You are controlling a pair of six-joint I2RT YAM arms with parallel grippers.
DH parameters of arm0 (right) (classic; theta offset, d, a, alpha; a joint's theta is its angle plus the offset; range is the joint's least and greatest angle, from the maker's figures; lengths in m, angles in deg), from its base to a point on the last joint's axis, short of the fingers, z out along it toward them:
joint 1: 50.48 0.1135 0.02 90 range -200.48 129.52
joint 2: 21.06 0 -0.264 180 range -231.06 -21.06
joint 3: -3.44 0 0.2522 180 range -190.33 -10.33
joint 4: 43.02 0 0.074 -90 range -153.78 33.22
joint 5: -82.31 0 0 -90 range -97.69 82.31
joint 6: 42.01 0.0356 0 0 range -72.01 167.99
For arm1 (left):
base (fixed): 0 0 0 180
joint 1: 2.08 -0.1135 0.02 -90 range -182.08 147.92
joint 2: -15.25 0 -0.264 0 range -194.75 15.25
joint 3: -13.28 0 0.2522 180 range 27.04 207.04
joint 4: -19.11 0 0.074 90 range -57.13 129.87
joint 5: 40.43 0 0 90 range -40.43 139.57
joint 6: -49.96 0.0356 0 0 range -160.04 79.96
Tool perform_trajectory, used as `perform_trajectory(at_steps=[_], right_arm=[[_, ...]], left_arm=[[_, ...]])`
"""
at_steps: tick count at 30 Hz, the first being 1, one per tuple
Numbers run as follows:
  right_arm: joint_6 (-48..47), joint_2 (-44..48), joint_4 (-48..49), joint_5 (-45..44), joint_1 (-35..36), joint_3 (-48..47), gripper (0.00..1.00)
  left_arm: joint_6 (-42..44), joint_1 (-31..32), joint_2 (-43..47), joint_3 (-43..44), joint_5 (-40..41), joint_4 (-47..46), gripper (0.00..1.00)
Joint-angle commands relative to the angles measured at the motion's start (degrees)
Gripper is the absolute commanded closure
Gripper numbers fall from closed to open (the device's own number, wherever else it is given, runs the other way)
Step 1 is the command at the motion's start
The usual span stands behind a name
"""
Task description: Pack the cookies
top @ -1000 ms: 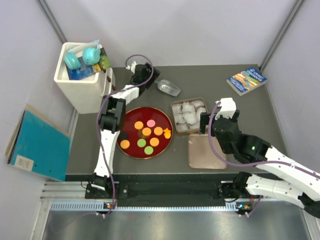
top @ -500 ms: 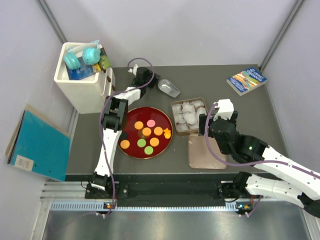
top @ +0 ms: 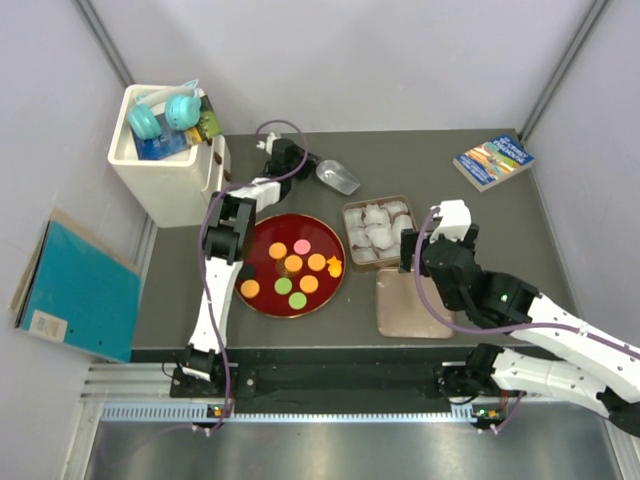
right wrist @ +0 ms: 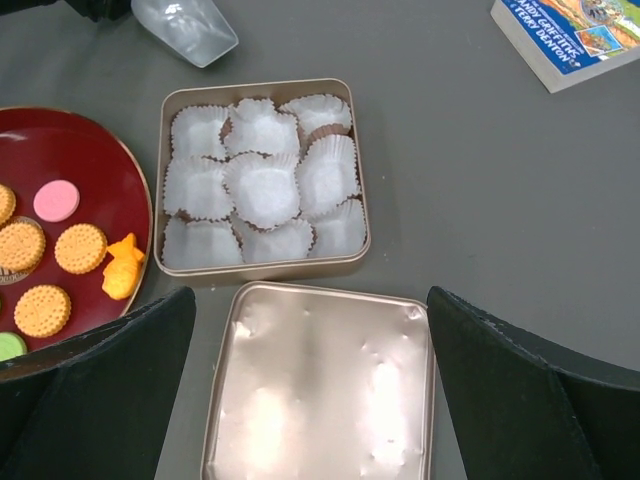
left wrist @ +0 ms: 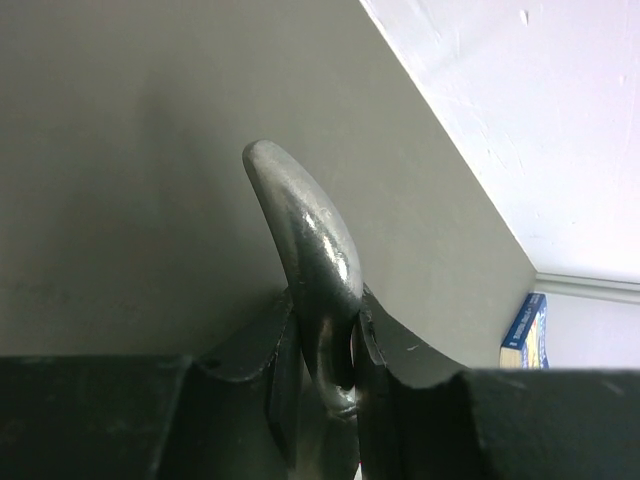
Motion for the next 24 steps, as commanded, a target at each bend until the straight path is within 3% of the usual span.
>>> perform_trajectory(at_steps=[1, 10, 20, 24], right_arm=[[1.3, 1.3, -0.8, -1.0, -0.1, 0.4, 0.01], [2.9, 3.6, -1.5, -0.3, -0.1, 0.7, 0.01], [8.0, 5.8, -2.7, 2.6, -0.1, 2.6, 0.02], [9.7, 6.8, -3.6, 3.5, -0.1, 3.4, 0.02]], left_arm=[[1.2, -0.5, 6.6, -5.5, -0.2, -2.0, 1.0], [7.2, -0.5, 27.7, -20.6, 2.7, -4.2, 1.0], [14.3, -0.5, 48.7, -28.9, 10.8, 1.4, 1.0], [15.3, -0.5, 57.6, -38.3, 12.2, -0.3, 1.0]])
